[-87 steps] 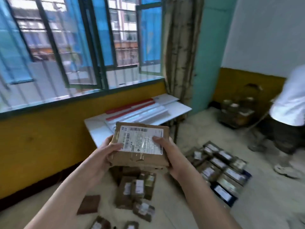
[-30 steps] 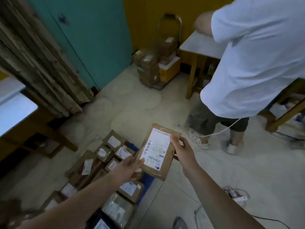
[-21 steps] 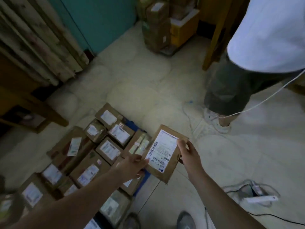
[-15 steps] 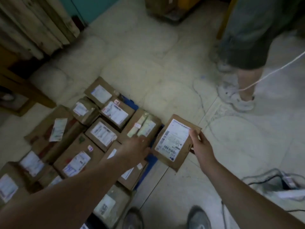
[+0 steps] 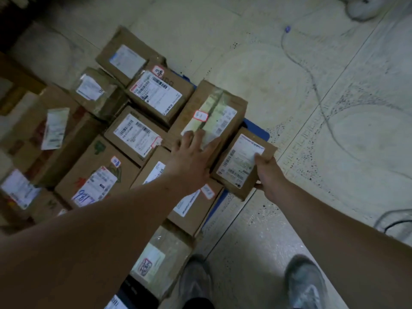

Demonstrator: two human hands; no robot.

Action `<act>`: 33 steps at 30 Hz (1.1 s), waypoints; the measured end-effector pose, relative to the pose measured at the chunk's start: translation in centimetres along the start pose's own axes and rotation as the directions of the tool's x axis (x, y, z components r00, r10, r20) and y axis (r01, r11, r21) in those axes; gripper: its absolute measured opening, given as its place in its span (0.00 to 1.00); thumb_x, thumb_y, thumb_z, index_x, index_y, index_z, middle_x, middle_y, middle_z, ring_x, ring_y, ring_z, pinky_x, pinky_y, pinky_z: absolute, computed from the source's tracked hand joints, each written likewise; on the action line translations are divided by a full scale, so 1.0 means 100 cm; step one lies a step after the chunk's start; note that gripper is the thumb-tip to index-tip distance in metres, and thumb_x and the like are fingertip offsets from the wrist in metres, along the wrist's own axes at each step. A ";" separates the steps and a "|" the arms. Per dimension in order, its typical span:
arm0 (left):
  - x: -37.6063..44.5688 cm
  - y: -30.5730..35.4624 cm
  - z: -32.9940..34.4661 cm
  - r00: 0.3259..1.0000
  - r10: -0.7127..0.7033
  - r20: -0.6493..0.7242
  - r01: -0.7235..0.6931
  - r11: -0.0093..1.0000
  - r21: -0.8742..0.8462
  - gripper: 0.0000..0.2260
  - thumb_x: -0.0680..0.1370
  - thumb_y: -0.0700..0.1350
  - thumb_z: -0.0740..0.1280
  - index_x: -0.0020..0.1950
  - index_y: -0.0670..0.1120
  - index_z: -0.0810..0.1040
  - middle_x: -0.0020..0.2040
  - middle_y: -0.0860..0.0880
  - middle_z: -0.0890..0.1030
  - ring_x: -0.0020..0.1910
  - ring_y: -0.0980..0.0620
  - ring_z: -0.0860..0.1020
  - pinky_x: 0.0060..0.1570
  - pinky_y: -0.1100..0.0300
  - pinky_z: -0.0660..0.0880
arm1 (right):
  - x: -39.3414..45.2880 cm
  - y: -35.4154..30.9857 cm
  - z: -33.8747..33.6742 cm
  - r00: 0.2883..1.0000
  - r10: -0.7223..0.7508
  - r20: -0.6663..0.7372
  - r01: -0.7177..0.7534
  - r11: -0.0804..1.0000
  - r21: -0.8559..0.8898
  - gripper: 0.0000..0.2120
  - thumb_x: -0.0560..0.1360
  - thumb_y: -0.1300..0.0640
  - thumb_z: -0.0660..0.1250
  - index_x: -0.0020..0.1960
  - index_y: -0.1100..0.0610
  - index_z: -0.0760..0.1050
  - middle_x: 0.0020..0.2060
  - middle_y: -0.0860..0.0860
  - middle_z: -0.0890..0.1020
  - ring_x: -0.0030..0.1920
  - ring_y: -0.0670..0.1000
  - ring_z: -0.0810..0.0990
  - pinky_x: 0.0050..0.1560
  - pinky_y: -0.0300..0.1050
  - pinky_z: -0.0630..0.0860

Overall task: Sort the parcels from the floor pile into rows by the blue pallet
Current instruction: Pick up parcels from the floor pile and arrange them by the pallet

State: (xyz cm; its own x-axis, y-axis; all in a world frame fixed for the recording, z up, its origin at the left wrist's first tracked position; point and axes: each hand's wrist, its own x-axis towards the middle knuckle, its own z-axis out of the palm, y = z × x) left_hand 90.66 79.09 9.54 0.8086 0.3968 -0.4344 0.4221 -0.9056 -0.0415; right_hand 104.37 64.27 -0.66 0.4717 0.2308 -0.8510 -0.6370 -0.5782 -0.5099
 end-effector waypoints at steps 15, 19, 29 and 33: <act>-0.004 -0.007 -0.010 0.995 0.003 0.096 0.012 0.988 -0.154 0.37 0.77 0.56 0.62 0.80 0.56 0.44 0.80 0.47 0.44 0.78 0.41 0.42 0.76 0.42 0.46 | -0.006 -0.024 0.006 0.984 0.045 -0.174 -0.102 0.937 -0.334 0.30 0.81 0.42 0.56 0.76 0.59 0.59 0.67 0.61 0.73 0.60 0.62 0.75 0.59 0.62 0.77; -0.017 -0.020 -0.032 0.992 0.013 0.124 0.003 0.992 -0.130 0.37 0.78 0.56 0.62 0.81 0.52 0.44 0.80 0.47 0.46 0.79 0.43 0.45 0.75 0.46 0.52 | -0.025 -0.047 0.004 0.959 0.041 -0.280 -0.180 0.850 -0.495 0.34 0.83 0.48 0.55 0.80 0.62 0.43 0.75 0.62 0.62 0.72 0.62 0.65 0.68 0.56 0.66; -0.100 -0.078 -0.202 0.988 -0.077 0.136 0.080 0.997 -0.020 0.37 0.79 0.58 0.59 0.80 0.50 0.42 0.80 0.45 0.44 0.79 0.43 0.44 0.74 0.47 0.58 | -0.201 -0.200 0.018 0.955 -0.232 -0.184 -0.045 0.501 -0.864 0.36 0.81 0.38 0.49 0.80 0.53 0.39 0.80 0.56 0.48 0.77 0.62 0.53 0.74 0.63 0.55; -0.165 -0.121 -0.363 0.980 -0.196 0.044 0.198 0.980 -0.032 0.37 0.77 0.57 0.62 0.80 0.52 0.46 0.79 0.46 0.48 0.78 0.43 0.49 0.69 0.47 0.65 | -0.340 -0.338 0.036 0.940 -0.322 -0.113 0.035 0.419 -0.907 0.35 0.79 0.37 0.50 0.80 0.51 0.47 0.78 0.56 0.57 0.75 0.62 0.57 0.74 0.65 0.51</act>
State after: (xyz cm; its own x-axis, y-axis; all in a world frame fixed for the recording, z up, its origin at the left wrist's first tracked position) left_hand 87.12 89.00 49.88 0.6911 0.5599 -0.4571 0.5865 -0.8040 -0.0981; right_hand 107.66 78.84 45.10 0.7170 0.3147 -0.6219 0.3023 -0.9444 -0.1294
